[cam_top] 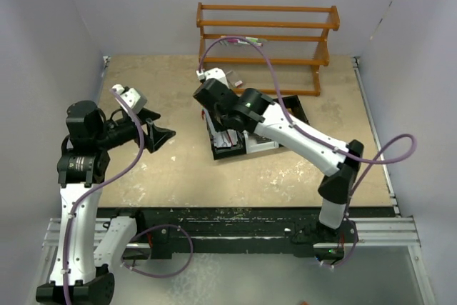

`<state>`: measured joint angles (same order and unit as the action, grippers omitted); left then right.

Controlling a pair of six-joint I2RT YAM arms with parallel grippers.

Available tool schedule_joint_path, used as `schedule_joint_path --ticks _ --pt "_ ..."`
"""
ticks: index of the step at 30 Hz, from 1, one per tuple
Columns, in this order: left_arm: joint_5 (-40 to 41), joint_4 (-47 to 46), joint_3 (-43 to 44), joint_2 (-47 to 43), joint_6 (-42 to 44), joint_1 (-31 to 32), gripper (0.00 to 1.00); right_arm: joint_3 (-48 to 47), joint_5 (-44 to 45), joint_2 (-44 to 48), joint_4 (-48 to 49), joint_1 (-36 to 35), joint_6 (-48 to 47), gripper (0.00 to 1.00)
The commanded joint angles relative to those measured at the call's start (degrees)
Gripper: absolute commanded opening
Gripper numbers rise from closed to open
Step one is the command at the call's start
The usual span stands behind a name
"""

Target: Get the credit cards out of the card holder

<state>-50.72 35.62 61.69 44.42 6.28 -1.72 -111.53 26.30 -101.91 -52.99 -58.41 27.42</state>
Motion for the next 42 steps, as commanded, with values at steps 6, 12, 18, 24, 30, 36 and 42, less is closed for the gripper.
schedule_joint_path --ticks 6,12,18,24,30,36,42 --pt "-1.6 -3.8 -2.7 -1.2 -0.4 0.2 0.76 -27.3 16.7 -14.6 -21.0 -5.2 -3.2 0.00" --pt "-2.5 -1.7 -3.0 -2.2 -1.9 0.2 0.76 -23.6 18.8 -15.2 -21.0 -5.8 -3.4 0.00" --pt "-2.6 -2.0 -3.3 -1.0 -3.8 0.2 0.78 -20.3 9.6 -12.1 -17.0 -5.8 -2.9 0.00" --pt "-4.3 -5.1 -5.6 -1.8 -8.3 0.2 0.89 -9.0 -9.8 -0.6 1.2 -5.6 -6.1 0.00" --pt "-3.3 -7.7 -7.4 -2.8 -10.9 0.3 1.00 -6.1 -22.9 3.9 9.4 -5.6 -6.0 0.00" --pt "2.0 -8.6 -6.1 -3.7 -10.7 0.3 0.99 -5.0 -30.9 6.6 12.5 -5.5 -6.8 0.00" --pt "-5.8 -4.9 -1.8 -3.4 -11.7 0.3 0.99 6.7 -44.4 15.7 22.9 -3.1 -8.2 0.00"
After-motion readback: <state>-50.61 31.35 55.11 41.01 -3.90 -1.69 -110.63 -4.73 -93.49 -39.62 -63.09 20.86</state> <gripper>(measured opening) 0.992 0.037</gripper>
